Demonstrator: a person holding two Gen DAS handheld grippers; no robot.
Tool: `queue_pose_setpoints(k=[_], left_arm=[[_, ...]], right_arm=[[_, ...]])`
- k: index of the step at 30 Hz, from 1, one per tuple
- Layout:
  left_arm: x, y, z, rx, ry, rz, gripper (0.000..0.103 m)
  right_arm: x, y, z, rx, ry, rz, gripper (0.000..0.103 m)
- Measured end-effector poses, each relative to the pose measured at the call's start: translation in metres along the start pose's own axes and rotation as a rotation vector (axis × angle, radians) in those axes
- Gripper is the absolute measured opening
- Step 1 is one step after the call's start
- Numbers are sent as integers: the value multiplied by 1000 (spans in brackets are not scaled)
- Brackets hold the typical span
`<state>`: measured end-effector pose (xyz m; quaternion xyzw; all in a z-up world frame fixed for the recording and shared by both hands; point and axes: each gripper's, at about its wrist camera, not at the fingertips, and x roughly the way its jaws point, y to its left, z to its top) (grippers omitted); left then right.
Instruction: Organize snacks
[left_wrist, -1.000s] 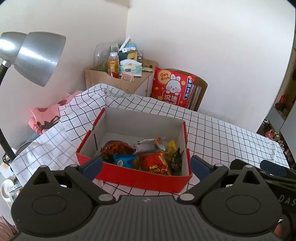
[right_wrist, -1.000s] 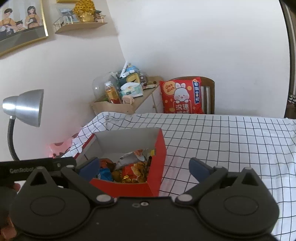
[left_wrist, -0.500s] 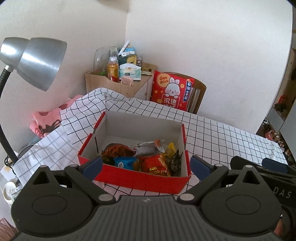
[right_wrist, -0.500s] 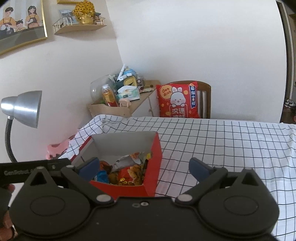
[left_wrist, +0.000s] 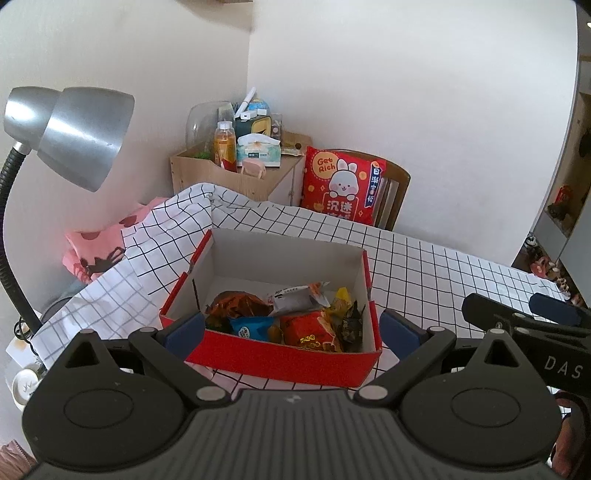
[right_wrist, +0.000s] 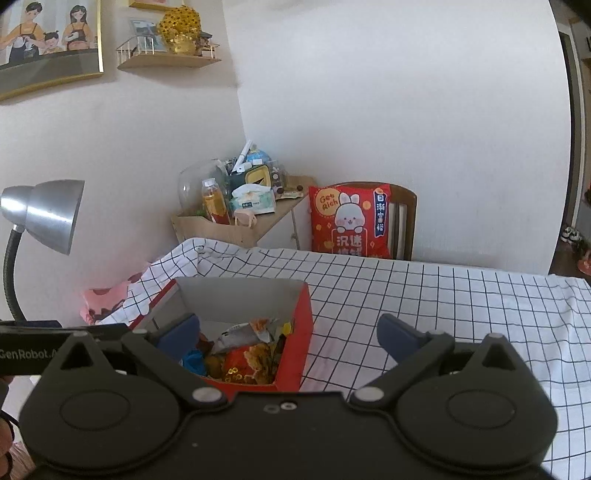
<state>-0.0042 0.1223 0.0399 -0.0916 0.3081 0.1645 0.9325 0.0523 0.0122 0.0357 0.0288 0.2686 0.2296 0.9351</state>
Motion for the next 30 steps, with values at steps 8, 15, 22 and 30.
queue_pose_setpoints(k=[8, 15, 22, 30], left_arm=[[-2, 1, 0, -1, 3, 0, 101], [-2, 2, -3, -11, 14, 5, 101], [1, 2, -4, -21, 29, 3, 101], [7, 1, -6, -26, 58, 0, 101]], right_arm=[[0, -1, 1, 2, 9, 5, 103], [2, -1, 1, 6, 23, 10, 103], [4, 0, -1, 8, 35, 5, 103], [6, -1, -2, 13, 48, 10, 103]])
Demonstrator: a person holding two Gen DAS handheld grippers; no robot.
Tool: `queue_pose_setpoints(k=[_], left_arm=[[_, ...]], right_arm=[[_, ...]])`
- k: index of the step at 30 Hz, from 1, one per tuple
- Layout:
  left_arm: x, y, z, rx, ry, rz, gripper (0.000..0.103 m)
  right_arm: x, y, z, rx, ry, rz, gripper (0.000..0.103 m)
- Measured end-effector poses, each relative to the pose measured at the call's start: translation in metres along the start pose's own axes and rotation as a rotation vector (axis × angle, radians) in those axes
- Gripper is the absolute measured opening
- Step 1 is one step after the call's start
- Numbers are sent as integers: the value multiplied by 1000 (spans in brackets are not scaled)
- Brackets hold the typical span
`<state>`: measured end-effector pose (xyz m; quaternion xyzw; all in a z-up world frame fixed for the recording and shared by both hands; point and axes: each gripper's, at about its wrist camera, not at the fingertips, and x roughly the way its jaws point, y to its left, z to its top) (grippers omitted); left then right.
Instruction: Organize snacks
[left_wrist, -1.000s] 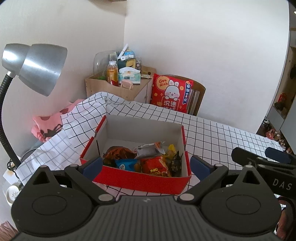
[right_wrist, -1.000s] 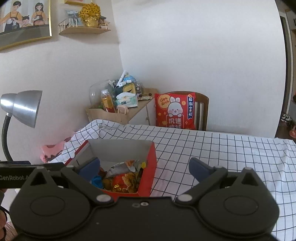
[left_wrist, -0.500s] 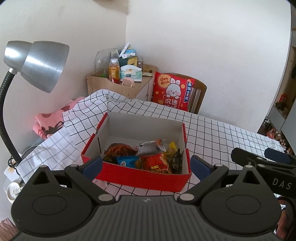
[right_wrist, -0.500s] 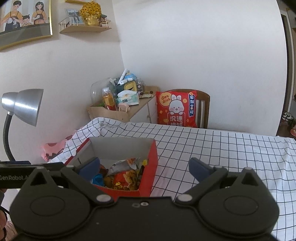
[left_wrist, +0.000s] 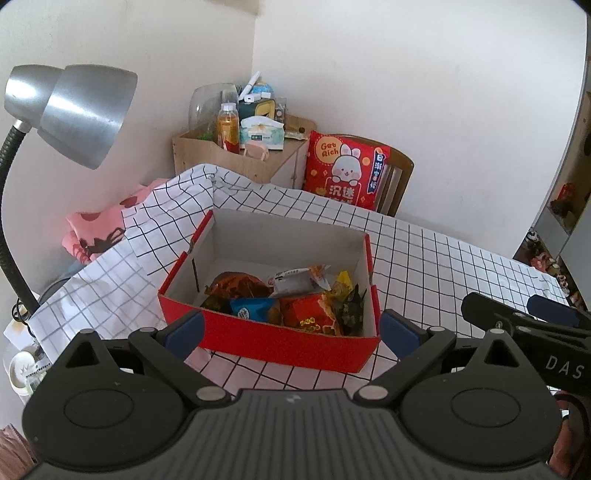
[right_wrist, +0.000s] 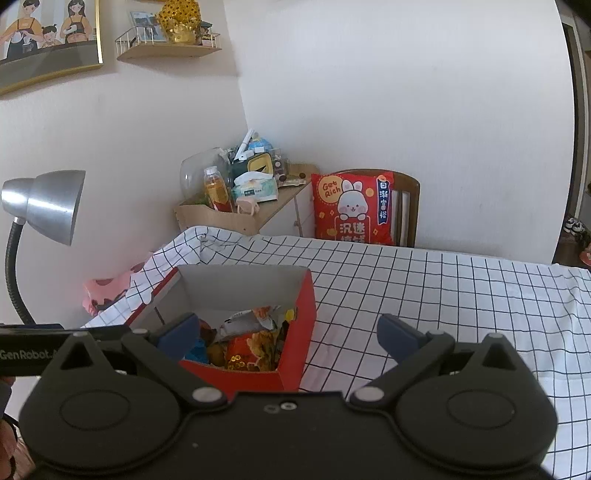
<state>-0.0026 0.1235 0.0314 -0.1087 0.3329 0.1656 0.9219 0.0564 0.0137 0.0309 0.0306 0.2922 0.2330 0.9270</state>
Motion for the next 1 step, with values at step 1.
queue_pose_setpoints(k=[1], left_arm=[[0, 0, 0, 1, 2, -1, 101]], right_arm=[[0, -1, -1, 4, 3, 1, 103]])
